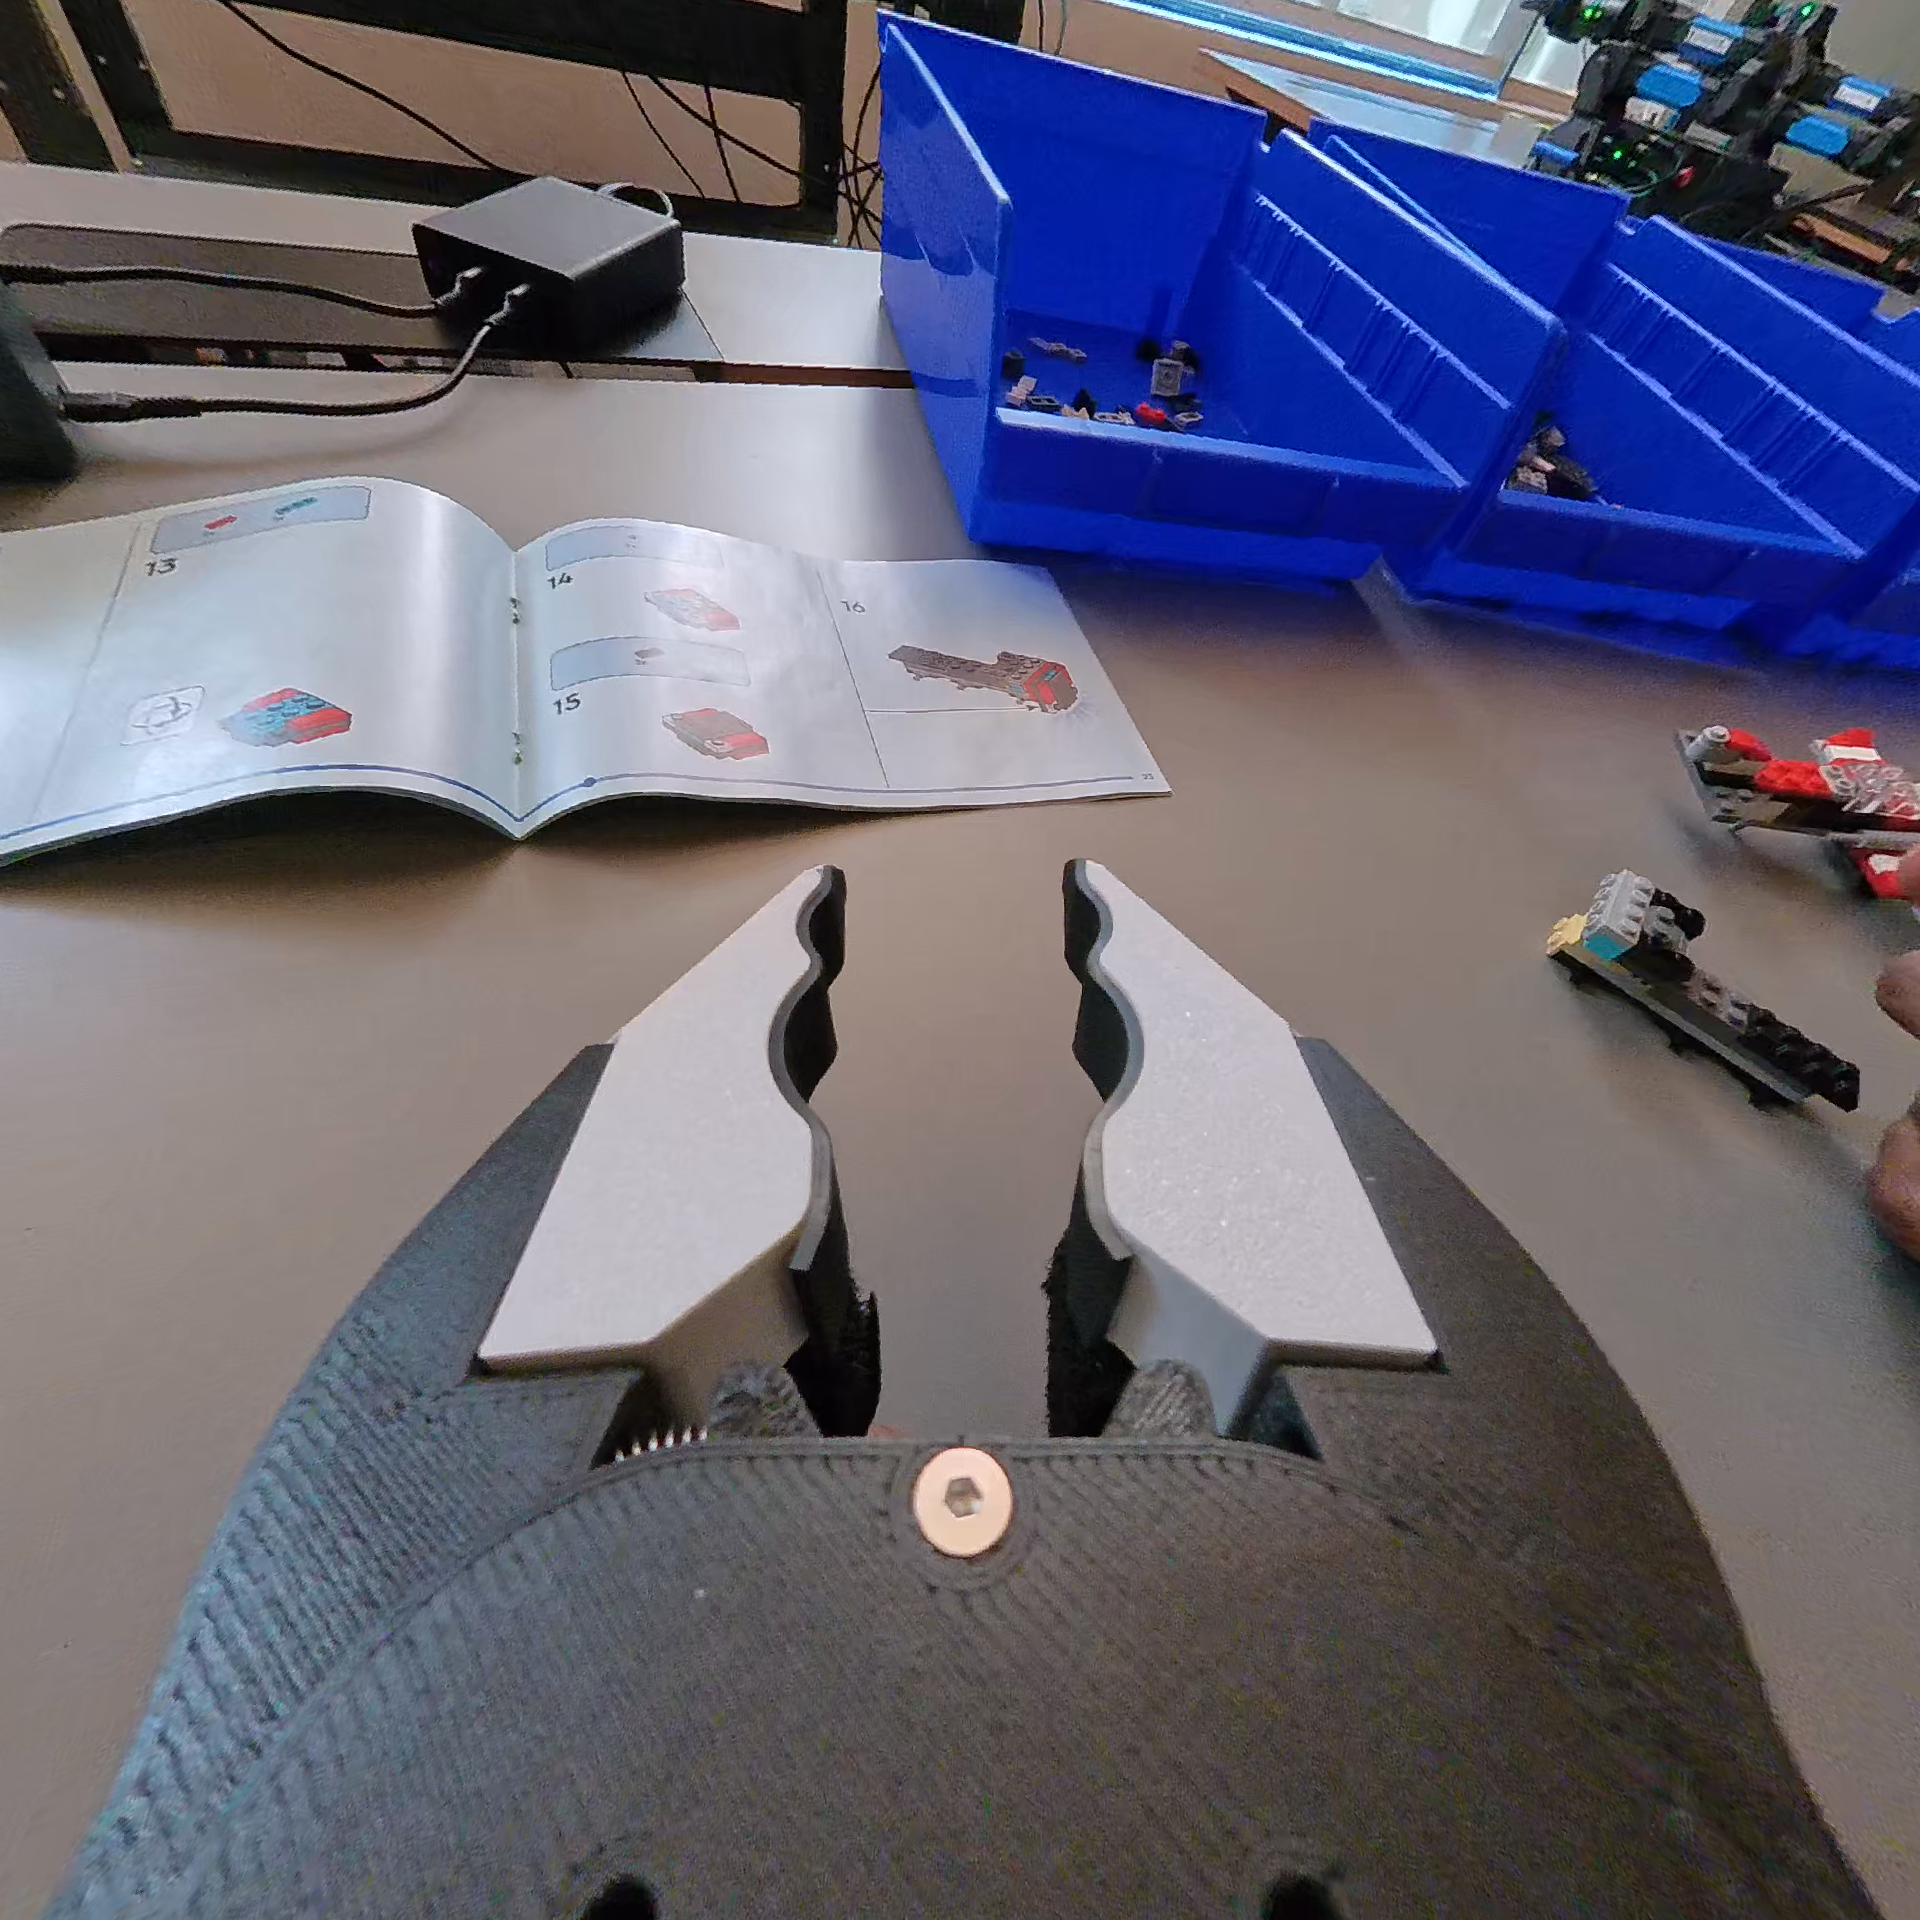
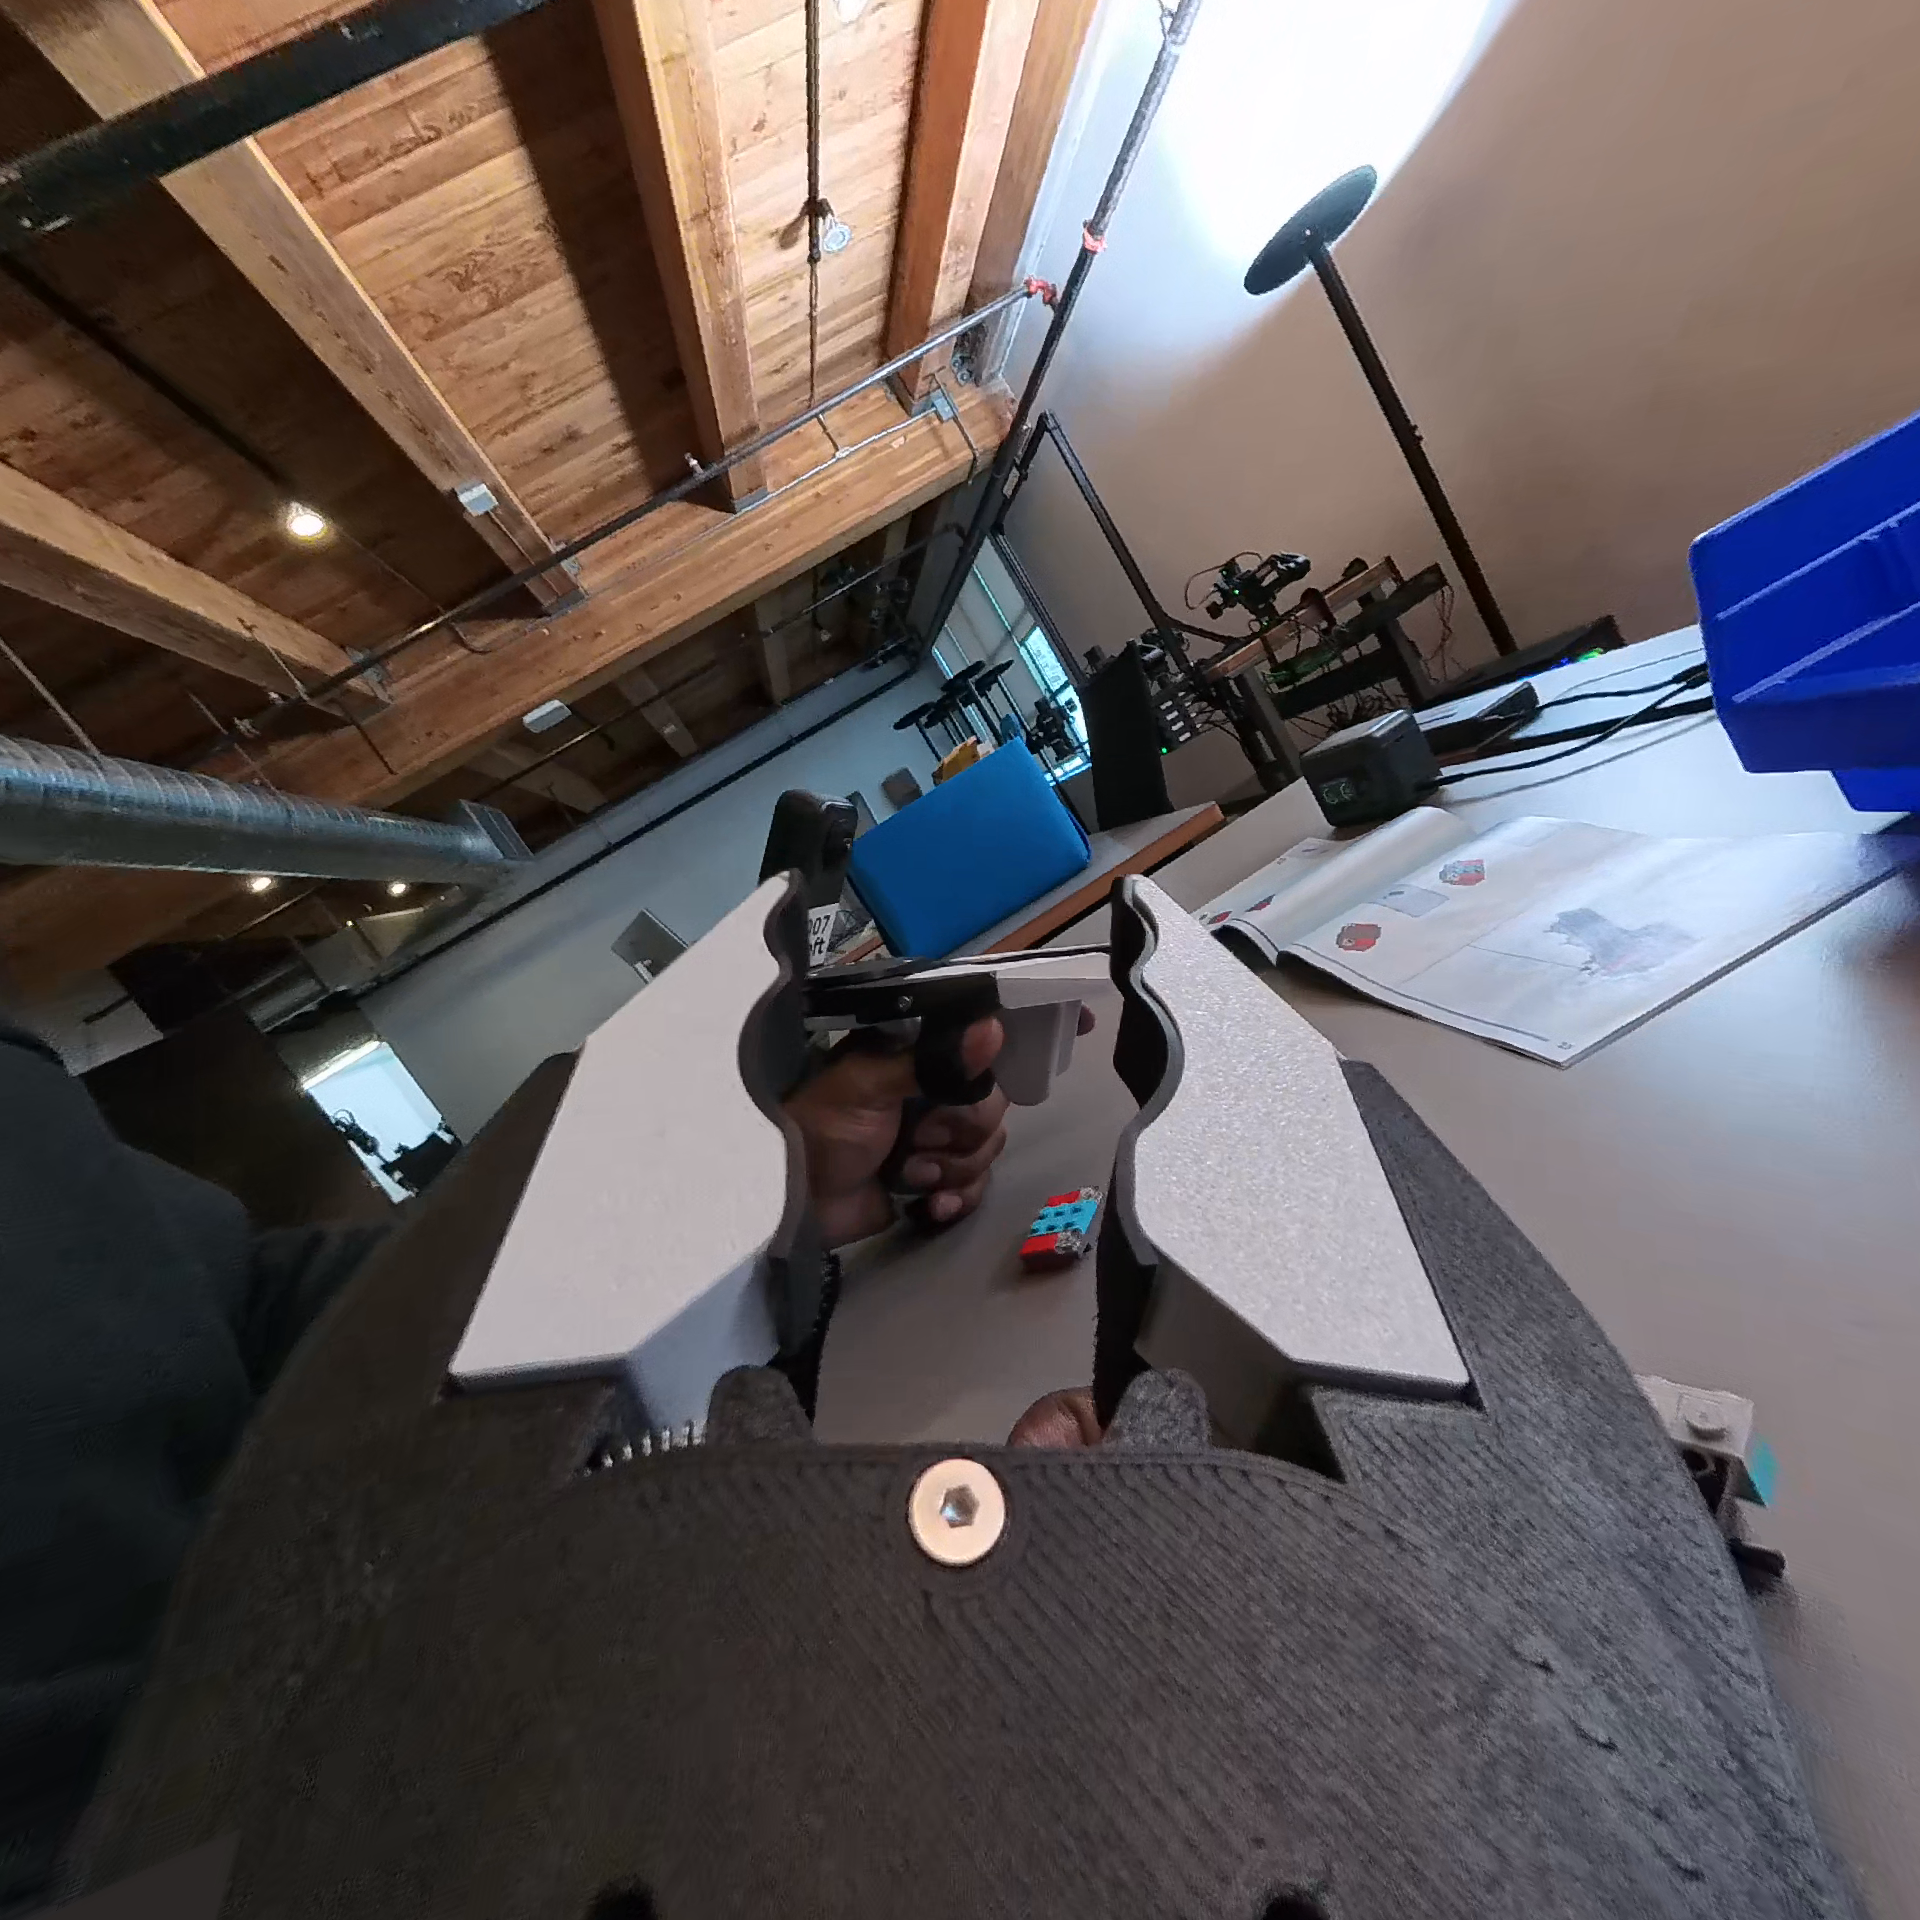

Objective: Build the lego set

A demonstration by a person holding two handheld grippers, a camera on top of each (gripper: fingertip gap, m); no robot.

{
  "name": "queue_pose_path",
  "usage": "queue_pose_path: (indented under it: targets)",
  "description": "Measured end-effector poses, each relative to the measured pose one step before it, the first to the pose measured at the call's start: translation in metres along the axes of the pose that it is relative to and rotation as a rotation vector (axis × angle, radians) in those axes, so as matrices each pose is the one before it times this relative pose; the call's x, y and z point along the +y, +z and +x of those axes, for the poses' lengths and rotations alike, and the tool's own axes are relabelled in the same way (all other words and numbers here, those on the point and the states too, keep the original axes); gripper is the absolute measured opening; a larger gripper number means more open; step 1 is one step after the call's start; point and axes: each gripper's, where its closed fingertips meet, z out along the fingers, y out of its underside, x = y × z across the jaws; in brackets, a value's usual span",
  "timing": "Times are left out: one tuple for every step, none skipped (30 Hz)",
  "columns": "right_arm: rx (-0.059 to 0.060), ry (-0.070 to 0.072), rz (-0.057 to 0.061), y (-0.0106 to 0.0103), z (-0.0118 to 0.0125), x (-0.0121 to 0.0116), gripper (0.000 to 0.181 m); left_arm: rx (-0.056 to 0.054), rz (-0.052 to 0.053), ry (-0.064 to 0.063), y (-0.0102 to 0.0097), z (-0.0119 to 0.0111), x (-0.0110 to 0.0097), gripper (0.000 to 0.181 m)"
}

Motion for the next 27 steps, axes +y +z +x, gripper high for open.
queue_pose_path:
  targets:
    - [-0.0015,0.0029,-0.0006,-0.00117,-0.00047,-0.00038,0.059,-0.0020,-0.0019,0.0066,0.00021,0.00041,0.00026,0.043]
    - [-0.0011,0.0013,-0.0020,-0.00108,-0.00032,-0.00033,0.059,-0.0018,-0.0031,0.0050,0.00029,0.00038,0.00042,0.043]
    - [-0.0009,-0.0002,-0.0011,-0.00098,-0.00025,-0.00053,0.059,-0.0018,-0.0043,0.0031,0.00046,0.00008,0.00050,0.043]
    - [-0.0016,0.0004,-0.0005,-0.00099,-0.00043,-0.00075,0.059,-0.0017,-0.0050,0.0020,0.00046,-0.00007,0.00064,0.043]
    - [-0.0032,0.0019,0.0006,-0.00089,-0.00054,-0.00090,0.058,-0.0017,-0.0050,0.0019,0.00058,0.00001,0.00059,0.043]
    - [-0.0055,0.0025,0.0021,-0.00097,-0.00089,-0.00120,0.058,-0.0016,-0.0044,0.0026,0.00041,0.00005,0.00050,0.042]
    - [-0.0051,0.0027,0.0025,-0.00076,-0.00088,-0.00117,0.058,-0.0016,-0.0036,0.0034,0.00034,0.00016,0.00047,0.042]
    - [-0.0037,0.0018,0.0032,-0.00073,-0.00071,-0.00123,0.058,-0.0021,-0.0024,0.0039,0.00021,0.00014,0.00030,0.042]
    - [-0.0029,0.0002,0.0032,-0.00053,-0.00068,-0.00101,0.057,-0.0024,-0.0011,0.0045,0.00018,0.00021,0.00019,0.042]
    - [-0.0031,-0.0001,0.0011,-0.00032,-0.00072,-0.00053,0.057,-0.0027,0.0000,0.0052,-0.00004,0.00014,-0.00005,0.042]
    - [-0.0026,0.0009,-0.0004,-0.00001,-0.00058,-0.00023,0.057,-0.0032,0.0007,0.0058,-0.00008,0.00028,-0.00008,0.042]
    - [-0.0017,0.0016,-0.0006,0.00002,-0.00044,0.00017,0.057,-0.0037,0.0011,0.0068,-0.00011,0.00026,-0.00009,0.042]
    - [-0.0015,0.0021,-0.0012,0.00022,-0.00043,0.00023,0.057,-0.0039,0.0014,0.0087,-0.00019,0.00046,-0.00016,0.042]
    - [-0.0018,0.0023,-0.0016,0.00027,-0.00036,0.00036,0.057,-0.0039,0.0016,0.0109,-0.00012,0.00071,-0.00018,0.042]
    - [-0.0019,0.0021,-0.0012,0.00021,-0.00035,0.00025,0.057,-0.0034,0.0013,0.0125,-0.00017,0.00089,-0.00012,0.042]
    - [-0.0015,0.0019,-0.0006,0.00013,-0.00035,0.00018,0.057,-0.0029,0.0004,0.0129,0.00000,0.00105,-0.00012,0.042]
    - [-0.0007,0.0010,-0.0001,0.00012,-0.00022,-0.00002,0.057,-0.0029,-0.0008,0.0119,0.00013,0.00094,0.00012,0.041]
    - [-0.0001,-0.0001,0.0002,-0.00009,-0.00010,-0.00028,0.057,-0.0030,-0.0015,0.0108,0.00017,0.00074,0.00013,0.041]
    - [0.0006,-0.0001,0.0006,-0.00004,0.00022,-0.00034,0.057,-0.0032,-0.0013,0.0098,0.00014,0.00069,0.00009,0.041]
    - [0.0003,-0.0001,0.0004,-0.00014,0.00005,-0.00040,0.057,-0.0028,-0.0002,0.0088,-0.00005,0.00061,0.00002,0.041]
    - [0.0008,-0.0003,0.0000,-0.00002,0.00030,-0.00038,0.057,-0.0020,0.0024,0.0075,-0.00023,0.00051,-0.00032,0.041]
    - [0.0021,0.0003,-0.0010,-0.00008,0.00054,-0.00004,0.057,-0.0036,0.0070,0.0058,-0.00075,0.00019,-0.00083,0.041]
    - [0.0032,0.0015,-0.0034,0.00013,0.00094,0.00050,0.057,-0.0077,0.0112,0.0027,-0.00123,-0.00042,-0.00134,0.041]
    - [0.0026,0.0022,-0.0049,-0.00004,0.00077,0.00083,0.056,-0.0086,0.0108,-0.0010,-0.00130,-0.00081,-0.00120,0.041]
    - [0.0019,0.0011,-0.0041,0.00005,0.00071,0.00064,0.056,-0.0027,0.0077,-0.0028,-0.00113,-0.00002,-0.00084,0.041]
    - [0.0012,-0.0008,-0.0024,-0.00009,0.00048,0.00021,0.056,0.0017,0.0049,-0.0037,-0.00068,0.00033,-0.00051,0.041]
    - [0.0008,-0.0022,-0.0017,-0.00023,0.00032,0.00002,0.056,0.0016,0.0037,-0.0049,-0.00059,-0.00008,-0.00032,0.041]
